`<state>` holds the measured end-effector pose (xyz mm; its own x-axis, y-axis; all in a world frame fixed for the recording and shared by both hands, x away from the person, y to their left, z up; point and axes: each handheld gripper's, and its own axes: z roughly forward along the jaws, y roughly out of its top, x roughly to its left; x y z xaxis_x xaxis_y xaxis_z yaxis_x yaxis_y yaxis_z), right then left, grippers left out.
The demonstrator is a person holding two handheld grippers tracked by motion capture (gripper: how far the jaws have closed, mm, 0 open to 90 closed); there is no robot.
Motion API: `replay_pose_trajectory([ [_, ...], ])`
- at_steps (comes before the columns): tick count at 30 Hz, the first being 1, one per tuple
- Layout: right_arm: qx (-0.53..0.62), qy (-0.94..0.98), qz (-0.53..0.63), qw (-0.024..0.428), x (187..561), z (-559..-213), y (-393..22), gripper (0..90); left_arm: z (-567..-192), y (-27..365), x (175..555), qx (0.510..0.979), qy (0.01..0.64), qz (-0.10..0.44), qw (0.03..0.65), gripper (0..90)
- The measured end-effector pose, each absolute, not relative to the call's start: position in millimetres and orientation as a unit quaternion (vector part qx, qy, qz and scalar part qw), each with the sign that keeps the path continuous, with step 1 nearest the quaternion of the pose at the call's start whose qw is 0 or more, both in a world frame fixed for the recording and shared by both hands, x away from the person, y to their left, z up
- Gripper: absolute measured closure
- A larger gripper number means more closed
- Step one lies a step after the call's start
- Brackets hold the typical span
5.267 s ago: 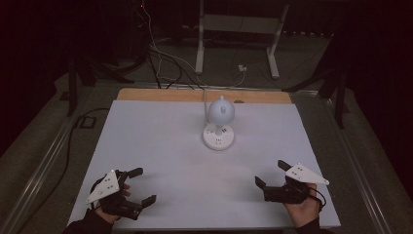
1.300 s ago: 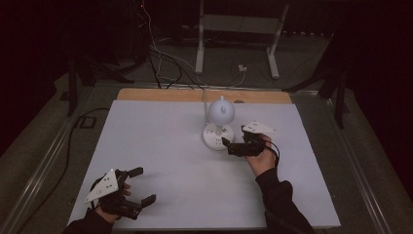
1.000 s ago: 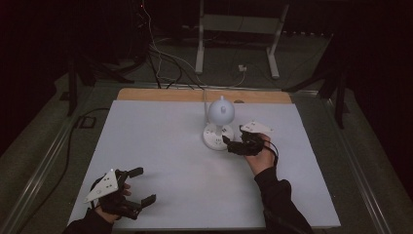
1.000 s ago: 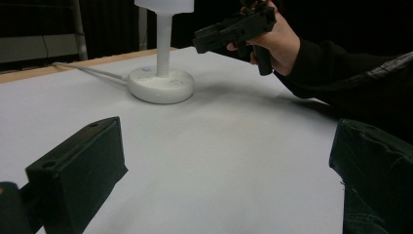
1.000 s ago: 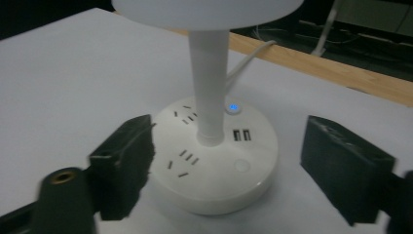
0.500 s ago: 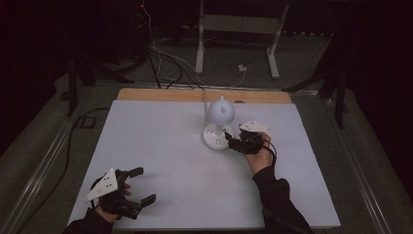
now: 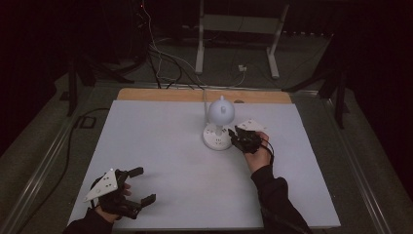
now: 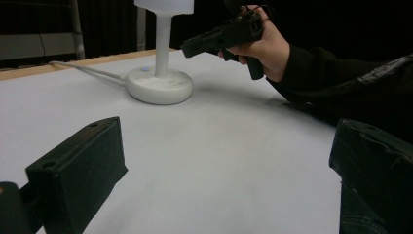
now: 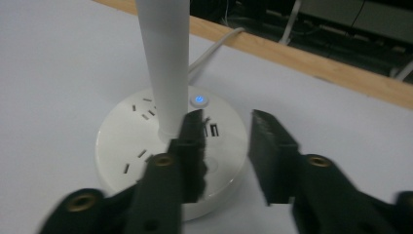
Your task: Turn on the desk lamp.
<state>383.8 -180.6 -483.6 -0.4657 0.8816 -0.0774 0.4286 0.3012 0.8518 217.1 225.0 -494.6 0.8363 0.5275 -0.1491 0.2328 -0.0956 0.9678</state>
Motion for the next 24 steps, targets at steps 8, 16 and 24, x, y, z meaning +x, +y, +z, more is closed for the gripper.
replay_pose_trajectory([
  [8,0.451,0.761,0.387,0.261,386,-488,-177,90.0,-495,225,217,0.73,0.26,0.119,0.62,0.4],
  [16,0.46,0.758,0.385,0.256,389,-494,-176,90.0,-495,225,217,0.731,0.259,0.12,0.619,0.5],
  [24,0.456,0.761,0.381,0.258,394,-498,-172,90.0,-495,225,217,0.73,0.26,0.12,0.62,0.4],
])
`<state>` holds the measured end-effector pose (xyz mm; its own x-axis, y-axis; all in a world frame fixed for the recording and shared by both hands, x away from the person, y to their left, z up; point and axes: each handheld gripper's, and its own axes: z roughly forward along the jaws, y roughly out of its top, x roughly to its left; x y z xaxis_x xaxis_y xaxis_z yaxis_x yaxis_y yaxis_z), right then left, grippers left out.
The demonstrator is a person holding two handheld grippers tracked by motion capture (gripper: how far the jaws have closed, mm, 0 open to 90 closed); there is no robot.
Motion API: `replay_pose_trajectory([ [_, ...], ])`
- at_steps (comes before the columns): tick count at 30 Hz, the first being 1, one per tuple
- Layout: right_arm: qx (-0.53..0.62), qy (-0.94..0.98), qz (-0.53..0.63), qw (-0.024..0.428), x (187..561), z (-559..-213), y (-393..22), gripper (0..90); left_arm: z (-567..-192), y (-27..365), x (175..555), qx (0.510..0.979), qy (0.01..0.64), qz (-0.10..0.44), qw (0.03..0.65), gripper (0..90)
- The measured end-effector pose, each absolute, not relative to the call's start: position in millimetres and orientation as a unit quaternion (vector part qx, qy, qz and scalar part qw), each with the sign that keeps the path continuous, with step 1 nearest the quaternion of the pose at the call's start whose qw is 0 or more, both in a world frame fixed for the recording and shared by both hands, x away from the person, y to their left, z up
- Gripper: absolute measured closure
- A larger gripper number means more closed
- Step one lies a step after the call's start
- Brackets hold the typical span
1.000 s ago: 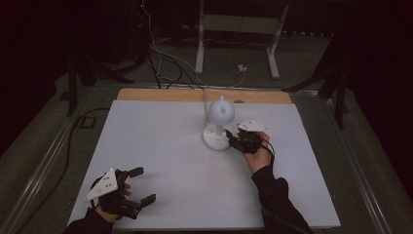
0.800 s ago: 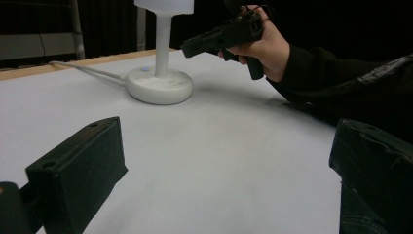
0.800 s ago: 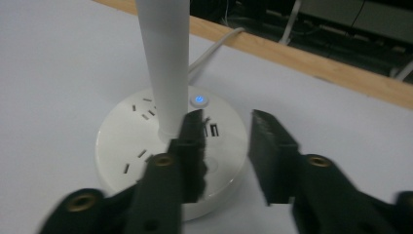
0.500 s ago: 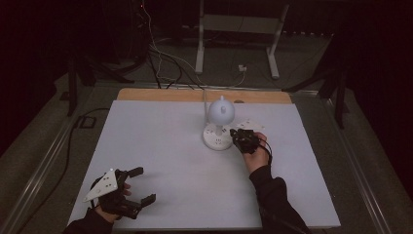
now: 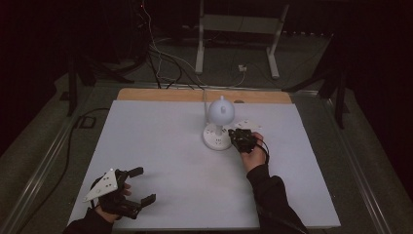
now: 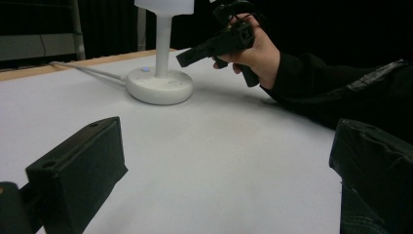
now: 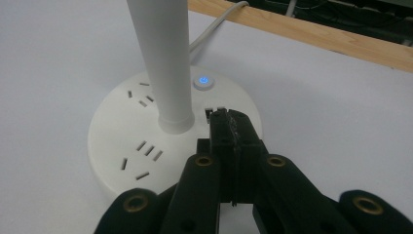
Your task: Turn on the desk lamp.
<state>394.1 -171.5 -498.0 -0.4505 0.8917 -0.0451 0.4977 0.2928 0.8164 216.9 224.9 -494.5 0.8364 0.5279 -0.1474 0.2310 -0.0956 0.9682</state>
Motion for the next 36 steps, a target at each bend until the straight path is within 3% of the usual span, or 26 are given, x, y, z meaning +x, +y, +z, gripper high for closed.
replay_pose_trajectory([
  [36,0.459,0.767,0.363,0.263,400,-509,-171,90.0,-494,224,217,0.73,0.258,0.118,0.622,0.4],
])
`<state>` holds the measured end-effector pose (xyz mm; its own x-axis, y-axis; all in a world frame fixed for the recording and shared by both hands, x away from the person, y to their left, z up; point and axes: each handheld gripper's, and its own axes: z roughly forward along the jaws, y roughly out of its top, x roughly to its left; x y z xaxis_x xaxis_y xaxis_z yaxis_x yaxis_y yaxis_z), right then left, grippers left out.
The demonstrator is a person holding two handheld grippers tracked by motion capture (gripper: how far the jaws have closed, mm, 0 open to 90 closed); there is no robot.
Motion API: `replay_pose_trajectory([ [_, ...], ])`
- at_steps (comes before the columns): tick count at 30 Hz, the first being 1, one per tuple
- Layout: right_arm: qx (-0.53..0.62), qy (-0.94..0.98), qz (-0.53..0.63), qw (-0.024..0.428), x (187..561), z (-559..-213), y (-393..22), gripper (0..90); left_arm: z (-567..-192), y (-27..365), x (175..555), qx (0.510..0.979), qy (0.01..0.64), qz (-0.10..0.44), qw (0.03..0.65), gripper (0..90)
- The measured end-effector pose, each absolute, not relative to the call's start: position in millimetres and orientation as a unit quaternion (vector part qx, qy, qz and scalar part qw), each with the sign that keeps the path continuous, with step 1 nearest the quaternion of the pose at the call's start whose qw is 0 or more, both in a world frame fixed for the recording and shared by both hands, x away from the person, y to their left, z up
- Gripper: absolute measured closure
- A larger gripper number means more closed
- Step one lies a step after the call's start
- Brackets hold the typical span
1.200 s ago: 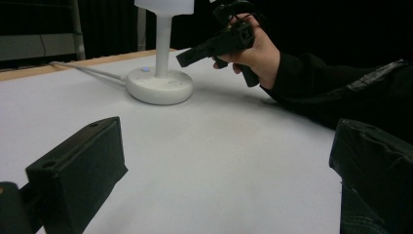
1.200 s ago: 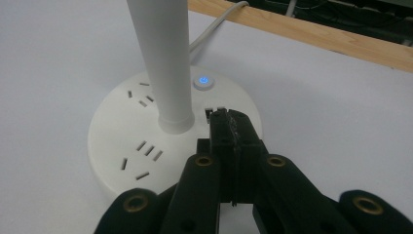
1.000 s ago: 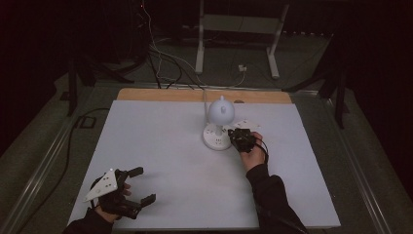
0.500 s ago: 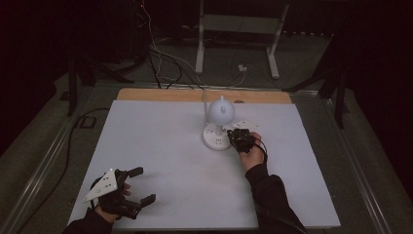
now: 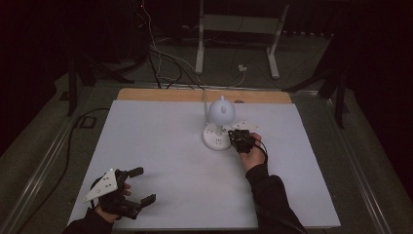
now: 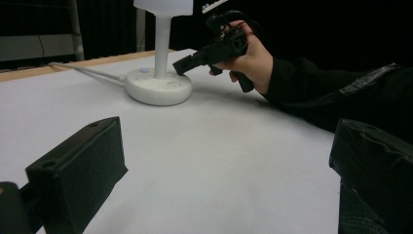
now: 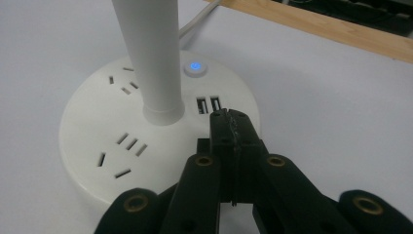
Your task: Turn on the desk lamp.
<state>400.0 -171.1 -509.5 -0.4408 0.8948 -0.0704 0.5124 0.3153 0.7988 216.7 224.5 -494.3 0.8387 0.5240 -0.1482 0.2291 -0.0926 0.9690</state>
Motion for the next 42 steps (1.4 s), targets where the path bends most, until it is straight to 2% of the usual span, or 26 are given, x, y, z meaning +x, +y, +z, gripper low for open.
replay_pose_trajectory([
  [12,0.452,0.754,0.403,0.251,396,-489,-176,89.8,-495,225,218,0.731,0.258,0.118,0.621,0.4],
  [16,0.448,0.757,0.411,0.24,394,-484,-178,83.5,-494,225,217,0.73,0.259,0.118,0.621,0.4],
  [17,0.44,0.76,0.414,0.239,393,-483,-179,77.9,-494,225,218,0.73,0.26,0.119,0.621,0.4],
  [18,0.44,0.76,0.414,0.239,393,-483,-179,77.9,-494,225,218,0.73,0.26,0.119,0.621,0.4],
  [21,0.426,0.771,0.419,0.221,390,-480,-182,67.5,-494,225,218,0.73,0.259,0.119,0.621,0.4],
  [22,0.426,0.771,0.419,0.221,390,-480,-182,67.5,-494,225,217,0.73,0.259,0.119,0.621,0.4],
  [23,0.417,0.776,0.425,0.211,389,-479,-184,58.7,-494,225,217,0.73,0.259,0.12,0.621,0.4],
  [24,0.417,0.776,0.425,0.211,389,-479,-184,58.7,-494,225,218,0.73,0.259,0.12,0.621,0.4],
  [27,0.41,0.78,0.428,0.202,387,-477,-186,48.8,-494,225,218,0.73,0.259,0.12,0.621,0.4],
  [28,0.41,0.78,0.43,0.199,386,-476,-186,41.0,-495,224,218,0.73,0.259,0.12,0.621,0.4],
  [30,0.411,0.782,0.428,0.19,385,-474,-187,37.3,-494,224,218,0.73,0.259,0.12,0.621,0.4],
  [38,0.384,0.789,0.452,0.16,378,-469,-194,3.4,-495,224,218,0.73,0.259,0.119,0.621,0.5],
  [42,0.371,0.79,0.466,0.147,373,-466,-200,0.0,-495,224,218,0.729,0.26,0.118,0.622,0.4],
])
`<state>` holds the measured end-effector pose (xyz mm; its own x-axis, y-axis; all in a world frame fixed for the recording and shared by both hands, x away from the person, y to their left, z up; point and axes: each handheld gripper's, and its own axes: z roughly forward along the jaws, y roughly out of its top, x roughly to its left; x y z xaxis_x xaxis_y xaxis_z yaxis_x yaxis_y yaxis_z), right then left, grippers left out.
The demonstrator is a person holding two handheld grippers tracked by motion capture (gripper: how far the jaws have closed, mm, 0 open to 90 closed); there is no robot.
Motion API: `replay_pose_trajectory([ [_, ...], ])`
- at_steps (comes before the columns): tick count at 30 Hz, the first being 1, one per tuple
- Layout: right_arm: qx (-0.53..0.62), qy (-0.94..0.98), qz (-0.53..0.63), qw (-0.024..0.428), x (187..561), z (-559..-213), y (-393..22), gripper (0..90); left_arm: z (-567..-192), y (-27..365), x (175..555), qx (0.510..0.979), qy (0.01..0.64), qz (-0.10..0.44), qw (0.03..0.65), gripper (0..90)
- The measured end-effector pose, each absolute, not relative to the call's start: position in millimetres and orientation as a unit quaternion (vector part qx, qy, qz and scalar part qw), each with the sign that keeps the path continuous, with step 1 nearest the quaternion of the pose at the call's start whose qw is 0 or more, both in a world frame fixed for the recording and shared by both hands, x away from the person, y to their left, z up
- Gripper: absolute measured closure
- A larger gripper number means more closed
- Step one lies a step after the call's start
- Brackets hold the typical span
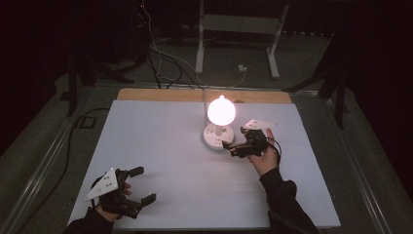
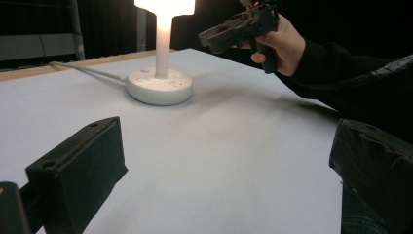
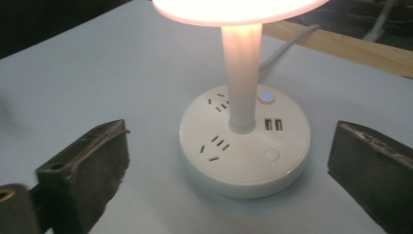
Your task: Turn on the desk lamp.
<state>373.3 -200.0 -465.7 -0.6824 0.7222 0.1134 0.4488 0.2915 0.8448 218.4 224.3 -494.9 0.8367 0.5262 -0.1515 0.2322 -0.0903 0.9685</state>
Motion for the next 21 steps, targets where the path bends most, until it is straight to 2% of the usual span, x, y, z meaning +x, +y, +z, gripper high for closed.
replay_pose_trajectory([
  [4,0.36,0.794,0.474,0.122,368,-462,-206,0.0,-495,224,219,0.73,0.26,0.118,0.621,0.4],
  [13,0.349,0.794,0.487,0.107,353,-455,-222,0.0,-495,224,218,0.731,0.259,0.122,0.62,0.4],
  [21,0.347,0.796,0.484,0.114,336,-458,-238,0.0,-495,223,218,0.731,0.26,0.12,0.619,0.4],
])
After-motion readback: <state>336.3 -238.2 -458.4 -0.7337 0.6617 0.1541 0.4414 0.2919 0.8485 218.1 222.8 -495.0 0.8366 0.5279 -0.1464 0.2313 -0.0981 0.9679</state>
